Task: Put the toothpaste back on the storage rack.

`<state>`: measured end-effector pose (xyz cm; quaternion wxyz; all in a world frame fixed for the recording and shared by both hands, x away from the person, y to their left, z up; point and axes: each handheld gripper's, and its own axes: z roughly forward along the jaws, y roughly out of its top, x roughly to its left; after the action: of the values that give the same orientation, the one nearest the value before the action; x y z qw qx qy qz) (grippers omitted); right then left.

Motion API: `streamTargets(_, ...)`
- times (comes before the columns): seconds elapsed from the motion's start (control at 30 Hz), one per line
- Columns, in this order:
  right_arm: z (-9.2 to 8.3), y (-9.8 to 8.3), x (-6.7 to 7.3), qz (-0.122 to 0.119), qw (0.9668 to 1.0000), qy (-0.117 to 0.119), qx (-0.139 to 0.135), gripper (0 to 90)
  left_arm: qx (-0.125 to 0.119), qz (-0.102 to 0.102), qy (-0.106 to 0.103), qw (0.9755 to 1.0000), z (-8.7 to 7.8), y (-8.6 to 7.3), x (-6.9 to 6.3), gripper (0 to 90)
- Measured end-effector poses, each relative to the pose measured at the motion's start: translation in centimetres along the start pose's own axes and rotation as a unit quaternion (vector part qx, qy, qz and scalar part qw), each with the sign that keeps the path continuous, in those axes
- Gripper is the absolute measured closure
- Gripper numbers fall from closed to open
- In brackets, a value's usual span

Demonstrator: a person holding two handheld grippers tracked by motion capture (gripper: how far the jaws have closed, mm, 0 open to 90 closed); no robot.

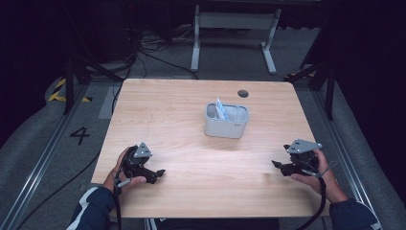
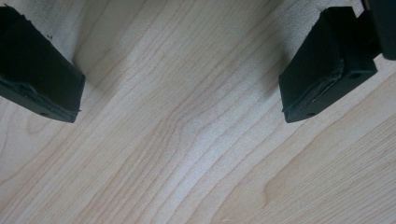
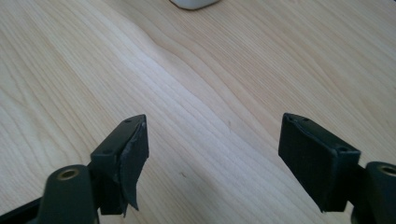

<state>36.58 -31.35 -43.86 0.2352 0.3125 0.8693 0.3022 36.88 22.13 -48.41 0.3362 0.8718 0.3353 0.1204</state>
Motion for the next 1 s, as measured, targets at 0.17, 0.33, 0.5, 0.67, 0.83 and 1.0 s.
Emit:
streamTargets(0.17, -0.1, -1.6, -0.4, 0.023, 0.9997, -0.004, 0.002, 23.2, 0.0, 0.0, 0.0, 1.0, 0.0, 0.0, 0.0, 0.7)
streamTargets(0.33, -0.1, -2.8, -0.7, 0.033, 0.9994, -0.004, 0.004, 22.8, 0.0, 0.0, 0.0, 1.0, 0.0, 0.0, 0.0, 0.7)
streamTargets(0.5, -0.1, -4.3, -0.9, 0.046, 0.9989, -0.001, 0.008, 21.9, 0.0, 0.0, 0.0, 1.0, 0.0, 0.0, 0.0, 0.7)
streamTargets(0.67, -0.1, -5.8, -1.1, 0.058, 0.9982, 0.002, 0.011, 21.7, 0.0, 0.0, 0.0, 1.0, 0.0, 0.0, 0.0, 0.7)
streamTargets(0.83, -0.5, -6.9, -1.3, 0.082, 0.9966, 0.008, -0.002, 21.3, 0.0, 0.0, 0.0, 1.0, 0.0, 0.0, 0.0, 0.7)
streamTargets(1.0, -0.7, -8.4, -1.8, 0.132, 0.9903, 0.03, -0.03, 20.7, 0.0, 0.0, 0.0, 1.0, 0.0, 0.0, 0.0, 0.6)
